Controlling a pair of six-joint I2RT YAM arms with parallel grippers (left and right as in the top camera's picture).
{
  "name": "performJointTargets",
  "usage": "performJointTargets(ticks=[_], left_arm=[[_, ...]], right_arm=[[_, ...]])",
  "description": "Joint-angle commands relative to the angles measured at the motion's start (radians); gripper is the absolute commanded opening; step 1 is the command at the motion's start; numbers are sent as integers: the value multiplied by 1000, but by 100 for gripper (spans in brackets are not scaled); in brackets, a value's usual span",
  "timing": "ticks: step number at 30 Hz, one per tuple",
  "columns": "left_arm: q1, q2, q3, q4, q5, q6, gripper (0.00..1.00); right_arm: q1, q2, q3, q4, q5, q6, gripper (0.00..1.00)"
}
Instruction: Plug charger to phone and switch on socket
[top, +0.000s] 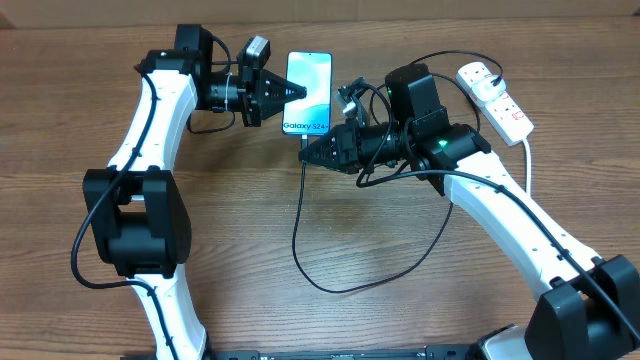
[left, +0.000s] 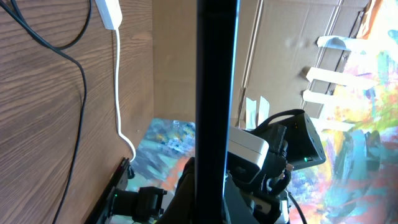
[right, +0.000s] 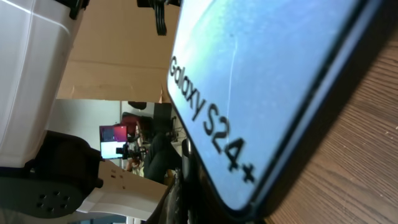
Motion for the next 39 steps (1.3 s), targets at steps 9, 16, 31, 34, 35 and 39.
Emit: performJointTargets(ticks=[9,16,31,34,35,39], left_arm=[[-2,-9,26,0,64,-3,4],[-1,-9,26,0,64,-3,4],[-1,-9,26,12,63,-3,4],[-1,-9,26,17,63,-3,4],[-1,-9,26,20,63,-3,4],[-1,-9,26,20,63,-8,4]], right_arm=[[3,9,-5,-2,25,-1,4],[2,9,-5,-4,25,-1,4],[-32,10,-5,-42,23,-24,4],[-28,10,-5,-35,2,-24,4],[-24,10,-5,-29,-18,-24,4],[-6,10,-5,-11,-61,-23,4]])
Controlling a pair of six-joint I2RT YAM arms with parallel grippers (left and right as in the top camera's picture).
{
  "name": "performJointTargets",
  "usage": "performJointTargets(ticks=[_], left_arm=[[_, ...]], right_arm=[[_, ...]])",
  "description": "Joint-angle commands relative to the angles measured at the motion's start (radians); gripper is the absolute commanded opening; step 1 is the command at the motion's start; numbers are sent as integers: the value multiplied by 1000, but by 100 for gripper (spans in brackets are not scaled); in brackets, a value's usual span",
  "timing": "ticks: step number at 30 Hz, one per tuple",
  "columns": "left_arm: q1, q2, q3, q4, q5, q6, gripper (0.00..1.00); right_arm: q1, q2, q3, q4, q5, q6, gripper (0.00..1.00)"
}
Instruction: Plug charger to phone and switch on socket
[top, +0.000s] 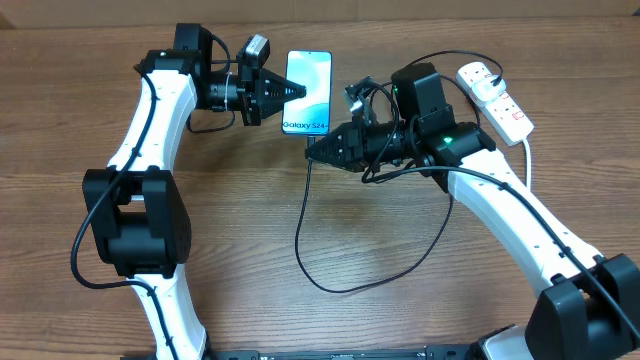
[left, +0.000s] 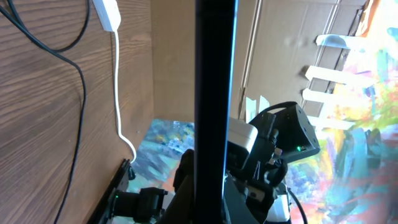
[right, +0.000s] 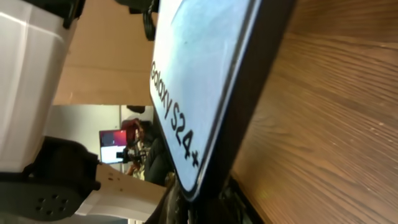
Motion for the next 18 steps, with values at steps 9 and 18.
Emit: performJointTargets(ticks=[9,18], left_arm=[[-1,-9,26,8,55,-7,4],[-1,-9,26,8,55,-7,4]], right_arm=[[27,6,-5,21,-62,-8,4],[25,6,-5,31,-44,-8,4]])
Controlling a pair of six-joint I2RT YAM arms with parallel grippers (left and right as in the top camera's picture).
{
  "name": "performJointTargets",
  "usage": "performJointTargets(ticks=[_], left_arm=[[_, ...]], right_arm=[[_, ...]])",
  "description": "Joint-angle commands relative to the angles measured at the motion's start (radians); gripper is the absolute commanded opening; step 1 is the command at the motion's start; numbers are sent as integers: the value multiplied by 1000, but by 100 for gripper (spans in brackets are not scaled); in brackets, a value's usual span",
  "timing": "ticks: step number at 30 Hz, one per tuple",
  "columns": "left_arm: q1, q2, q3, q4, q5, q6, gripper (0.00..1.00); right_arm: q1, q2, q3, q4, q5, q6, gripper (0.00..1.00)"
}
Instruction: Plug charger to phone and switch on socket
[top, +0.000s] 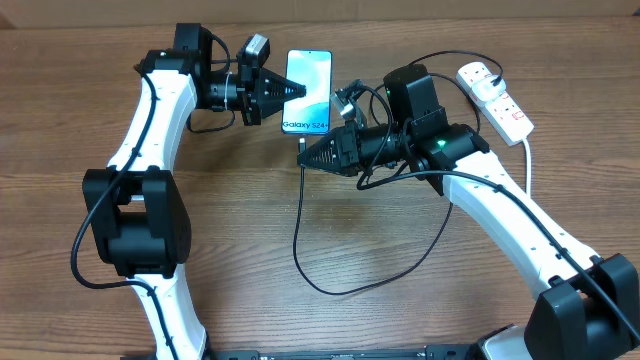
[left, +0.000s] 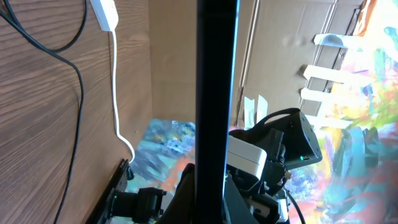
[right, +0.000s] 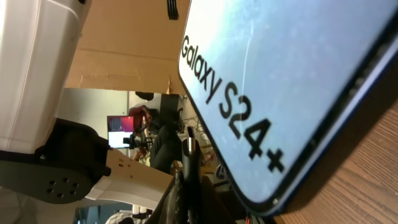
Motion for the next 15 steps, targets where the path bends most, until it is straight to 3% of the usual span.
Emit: performJointTargets(ticks=[1,15], left_arm=[[-1,-9,26,3,51,-6,4],[-1,-9,26,4,51,-6,4]], right_arm=[[0,6,-5,6,5,-7,4],[-28,36,-5,7,-42,-18,4]])
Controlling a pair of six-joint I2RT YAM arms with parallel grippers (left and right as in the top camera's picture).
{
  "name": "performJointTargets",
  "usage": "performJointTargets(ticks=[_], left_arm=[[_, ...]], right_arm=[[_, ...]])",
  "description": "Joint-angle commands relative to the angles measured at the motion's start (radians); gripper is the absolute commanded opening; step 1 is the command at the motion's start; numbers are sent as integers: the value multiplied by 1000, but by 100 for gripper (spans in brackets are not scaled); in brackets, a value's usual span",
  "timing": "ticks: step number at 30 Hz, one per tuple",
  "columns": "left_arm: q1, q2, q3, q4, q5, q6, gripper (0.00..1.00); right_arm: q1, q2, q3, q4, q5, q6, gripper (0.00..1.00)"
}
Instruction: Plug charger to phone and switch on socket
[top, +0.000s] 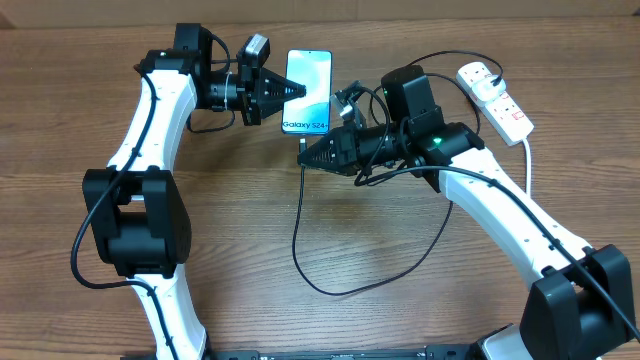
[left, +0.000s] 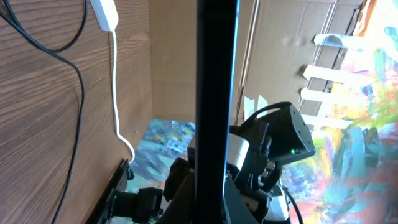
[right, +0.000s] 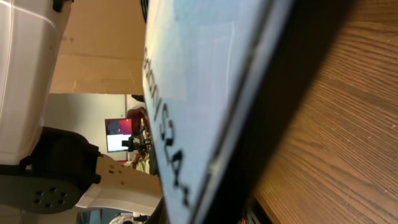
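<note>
The phone (top: 308, 92), its blue screen reading Galaxy S24+, is held off the table with my left gripper (top: 291, 92) shut on its left side. The left wrist view shows the phone (left: 215, 93) edge-on as a dark bar. My right gripper (top: 304, 154) sits just under the phone's bottom edge, shut on the charger plug, and the black cable (top: 297, 230) trails from its tip. The phone (right: 186, 87) fills the right wrist view and hides the plug. The white socket strip (top: 496, 96) lies at the far right.
The black charger cable loops over the wooden table (top: 230, 250) towards the front and back up to the right arm. A white lead (top: 527, 150) runs from the socket strip along the right side. A cardboard wall stands behind the table.
In the right wrist view the phone's bottom edge is now much nearer and more edge-on, and it hides the plug tip that showed before. Overhead, both arms look almost unmoved.
My left gripper has held the phone in the same place at every moment. My right gripper, holding the plug, stood under the phone's bottom edge, then slightly further right, then back left with the plug tip showing. Now it is closer against that edge.
</note>
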Motion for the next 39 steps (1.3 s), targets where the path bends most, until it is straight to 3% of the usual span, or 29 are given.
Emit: performJointTargets(ticks=[1,39], left_arm=[[-1,-9,26,4,51,-6,4],[-1,-9,26,7,51,-6,4]], right_arm=[[-24,5,-5,11,-69,-19,4],[-24,19,-5,42,-62,2,4]])
